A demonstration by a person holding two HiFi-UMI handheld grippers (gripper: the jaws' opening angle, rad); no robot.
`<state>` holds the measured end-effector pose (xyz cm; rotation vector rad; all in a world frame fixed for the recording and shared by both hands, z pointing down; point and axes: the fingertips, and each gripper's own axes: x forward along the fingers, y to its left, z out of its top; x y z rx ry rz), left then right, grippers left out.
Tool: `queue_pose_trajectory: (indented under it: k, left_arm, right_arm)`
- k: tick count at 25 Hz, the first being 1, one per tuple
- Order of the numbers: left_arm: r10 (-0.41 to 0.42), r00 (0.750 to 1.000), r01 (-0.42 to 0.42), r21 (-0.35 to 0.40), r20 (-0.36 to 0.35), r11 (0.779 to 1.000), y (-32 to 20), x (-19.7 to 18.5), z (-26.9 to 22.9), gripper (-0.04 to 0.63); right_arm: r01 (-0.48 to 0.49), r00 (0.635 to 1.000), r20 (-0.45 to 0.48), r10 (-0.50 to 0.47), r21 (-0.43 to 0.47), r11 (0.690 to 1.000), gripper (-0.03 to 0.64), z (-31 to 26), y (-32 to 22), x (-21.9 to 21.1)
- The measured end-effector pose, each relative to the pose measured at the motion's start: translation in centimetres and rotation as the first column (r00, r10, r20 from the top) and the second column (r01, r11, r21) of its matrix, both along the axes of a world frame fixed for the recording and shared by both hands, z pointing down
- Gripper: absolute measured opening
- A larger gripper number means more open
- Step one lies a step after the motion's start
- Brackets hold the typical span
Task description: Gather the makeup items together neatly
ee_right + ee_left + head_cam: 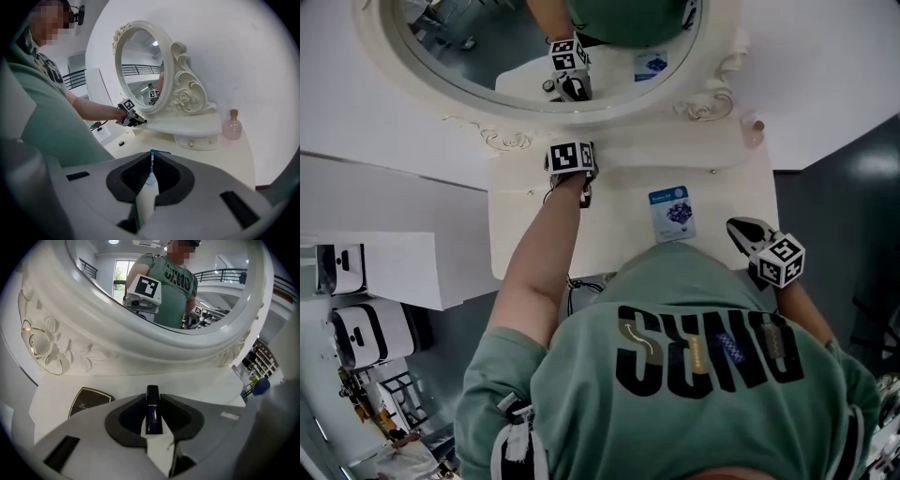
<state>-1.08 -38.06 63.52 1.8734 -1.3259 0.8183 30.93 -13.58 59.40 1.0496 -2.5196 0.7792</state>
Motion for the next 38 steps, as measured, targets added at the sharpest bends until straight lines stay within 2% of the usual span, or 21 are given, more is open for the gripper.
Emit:
queue_pose_trajectory:
  k: [2, 5, 9, 12, 15, 17, 19, 22, 26, 30, 35, 38]
  left_arm:
    - [-0.005, 0.999, 0.005, 0.006, 0.039, 1.0, -0.5, 0.1, 0.3, 0.101]
    - [-0.028, 0.998, 0.027, 0.027, 0.052, 0.999, -0.8, 0.2, 0.2, 0.103]
    - [-0.035, 0.999, 0.032, 0.09, 0.034, 0.995, -0.6, 0.3, -1.3, 0.127]
    - [-0.011, 1.0, 0.015, 0.152, -0.026, 0.988, 0.8, 0.3, -3.6, 0.127]
    - [0.05, 0.993, -0.022, 0.241, -0.111, 0.97, 3.6, -0.5, -6.4, 0.127]
    - [0.108, 0.981, -0.053, 0.313, -0.16, 0.948, 6.0, -2.1, -7.9, 0.124]
    - [0.142, 0.968, -0.052, 0.383, -0.208, 0.922, 8.6, -4.9, -9.2, 0.078]
    - [0.136, 0.955, -0.002, 0.452, -0.265, 0.892, 12.1, -10.8, -10.3, 0.021]
    - [0.102, 0.934, 0.084, 0.487, -0.342, 0.87, 16.7, -19.3, -10.0, 0.011]
    - [0.105, 0.905, 0.134, 0.509, -0.413, 0.851, 20.1, -26.2, -9.5, 0.009]
    - [0.124, 0.875, 0.144, 0.495, -0.469, 0.857, 23.5, -30.6, -8.9, 0.011]
    - [0.13, 0.866, 0.137, 0.479, -0.483, 0.867, 24.8, -32.4, -8.5, 0.009]
  right_arm:
    - [-0.024, 1.0, 0.001, 0.024, -0.003, 1.0, 0.006, 0.1, 0.6, 1.3]
    - [-0.046, 0.999, 0.0, 0.046, -0.003, 0.999, 0.006, 0.0, 1.1, 2.6]
    - [-0.055, 0.999, 0.004, 0.054, 0.009, 0.998, 0.006, -0.2, 1.0, 3.0]
    - [-0.038, 0.999, 0.006, 0.038, 0.022, 0.999, 0.006, -0.4, 0.1, 2.0]
    - [0.005, 1.0, 0.007, -0.005, 0.045, 0.999, 0.006, -1.1, -1.4, -0.8]
    - [0.049, 0.999, 0.002, -0.049, 0.067, 0.997, 0.006, -1.7, -2.6, -3.6]
    - [0.105, 0.994, -0.016, -0.104, 0.09, 0.99, 0.008, -2.3, -3.7, -7.1]
    - [0.212, 0.976, -0.064, -0.206, 0.113, 0.971, 0.02, -3.3, -5.4, -13.6]
    - [0.38, 0.921, -0.138, -0.364, 0.117, 0.917, 0.05, -3.4, -6.7, -24.3]
    - [0.503, 0.851, -0.227, -0.473, 0.092, 0.86, 0.101, -1.1, -7.3, -35.5]
    - [0.64, 0.715, -0.35, -0.605, -0.02, 0.768, 0.196, 4.9, -6.7, -46.2]
    - [0.663, 0.641, -0.416, -0.644, -0.121, 0.738, 0.245, 9.3, -6.3, -49.7]
